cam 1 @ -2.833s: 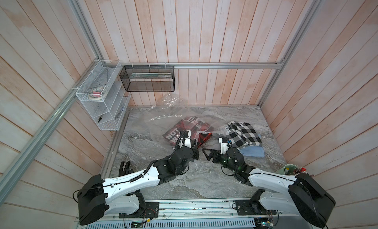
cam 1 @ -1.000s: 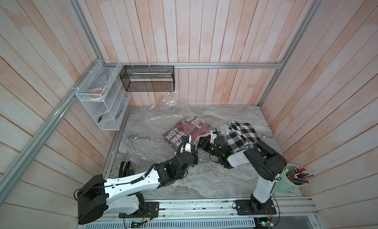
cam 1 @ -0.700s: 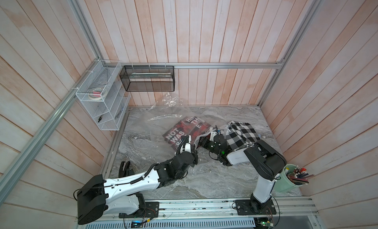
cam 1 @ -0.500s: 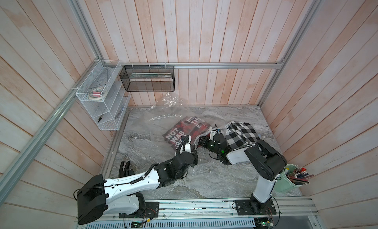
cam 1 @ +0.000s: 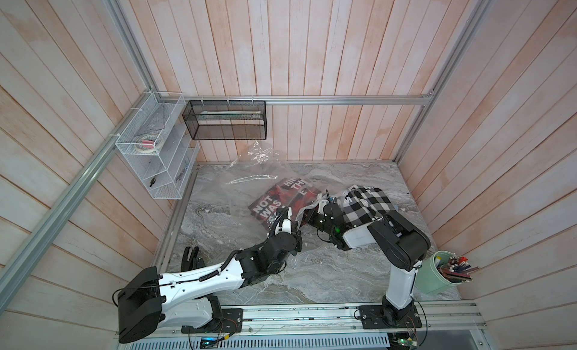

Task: Take the shirt out of the vacuum bag
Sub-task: Take out the shirt from the vacuum bag.

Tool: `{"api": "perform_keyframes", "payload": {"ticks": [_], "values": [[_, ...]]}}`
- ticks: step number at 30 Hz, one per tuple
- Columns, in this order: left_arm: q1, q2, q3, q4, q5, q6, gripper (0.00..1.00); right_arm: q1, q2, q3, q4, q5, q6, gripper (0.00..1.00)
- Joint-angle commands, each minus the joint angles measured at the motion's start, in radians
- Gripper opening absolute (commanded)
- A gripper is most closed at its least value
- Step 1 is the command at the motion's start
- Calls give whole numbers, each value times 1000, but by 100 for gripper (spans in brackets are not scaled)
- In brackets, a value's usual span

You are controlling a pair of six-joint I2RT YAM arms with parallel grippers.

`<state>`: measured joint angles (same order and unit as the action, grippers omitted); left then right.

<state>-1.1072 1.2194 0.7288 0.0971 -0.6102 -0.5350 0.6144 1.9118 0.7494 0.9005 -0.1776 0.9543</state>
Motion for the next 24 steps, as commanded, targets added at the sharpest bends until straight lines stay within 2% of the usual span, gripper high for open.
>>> {"api": "perform_keyframes", "payload": {"ticks": [1, 8, 24], "values": [[-5, 10, -11, 18, -14, -9, 0, 0, -37, 36, -22, 13, -35, 1], [-5, 18, -14, 23, -15, -19, 0, 1, -94, -5, -18, 15, -46, 0], [-5, 26, -9, 5, -75, -63, 0, 38, -290, -134, -40, -61, -36, 0]]}}
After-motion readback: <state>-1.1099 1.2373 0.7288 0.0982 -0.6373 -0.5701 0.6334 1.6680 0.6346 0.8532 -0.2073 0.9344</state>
